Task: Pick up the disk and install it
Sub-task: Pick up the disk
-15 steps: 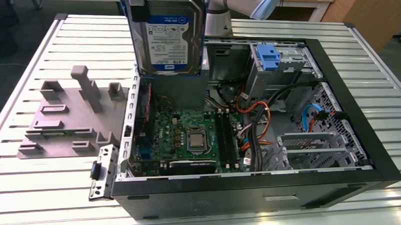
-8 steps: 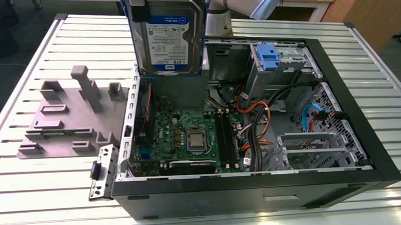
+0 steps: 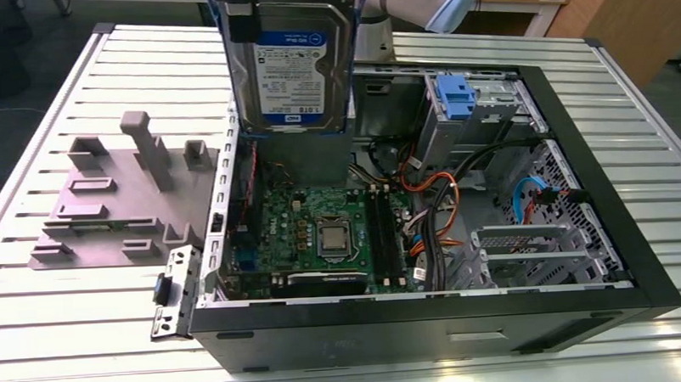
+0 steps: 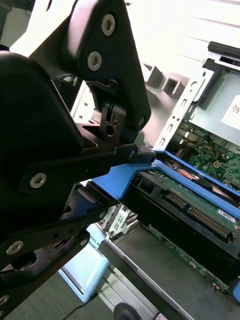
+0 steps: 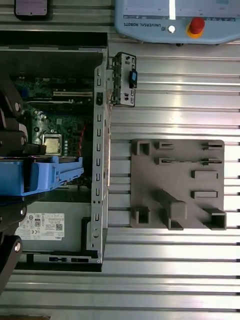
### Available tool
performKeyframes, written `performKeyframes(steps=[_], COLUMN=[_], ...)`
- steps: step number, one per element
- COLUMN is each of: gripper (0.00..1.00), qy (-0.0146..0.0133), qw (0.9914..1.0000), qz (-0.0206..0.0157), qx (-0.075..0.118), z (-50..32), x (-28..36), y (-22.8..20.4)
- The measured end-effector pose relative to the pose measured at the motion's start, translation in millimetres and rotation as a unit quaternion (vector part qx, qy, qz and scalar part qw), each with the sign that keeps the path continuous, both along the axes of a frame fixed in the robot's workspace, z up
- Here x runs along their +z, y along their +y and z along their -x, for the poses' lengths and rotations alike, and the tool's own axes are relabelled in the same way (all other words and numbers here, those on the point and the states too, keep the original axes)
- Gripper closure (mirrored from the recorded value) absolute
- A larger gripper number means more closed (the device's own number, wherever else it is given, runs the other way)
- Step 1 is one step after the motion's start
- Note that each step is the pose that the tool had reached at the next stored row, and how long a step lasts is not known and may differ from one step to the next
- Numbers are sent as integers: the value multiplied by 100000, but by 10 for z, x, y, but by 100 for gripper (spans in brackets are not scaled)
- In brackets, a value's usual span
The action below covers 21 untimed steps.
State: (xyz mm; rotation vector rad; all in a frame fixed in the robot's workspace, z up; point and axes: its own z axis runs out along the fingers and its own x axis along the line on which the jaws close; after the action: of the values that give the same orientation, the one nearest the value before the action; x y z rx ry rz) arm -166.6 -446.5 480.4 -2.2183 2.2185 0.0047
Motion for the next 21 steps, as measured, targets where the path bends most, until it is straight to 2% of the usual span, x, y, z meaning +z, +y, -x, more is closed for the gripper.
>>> performKeyframes(steps=[9, 16, 21], gripper=[63, 63, 63], qy=[-2, -2, 0], qw=[100000, 100000, 100000], qz=[258, 281, 280], qx=[-6, -6, -5], z=[-270, -333, -334], x=[-22, -43, -44], y=[-2, -2, -2])
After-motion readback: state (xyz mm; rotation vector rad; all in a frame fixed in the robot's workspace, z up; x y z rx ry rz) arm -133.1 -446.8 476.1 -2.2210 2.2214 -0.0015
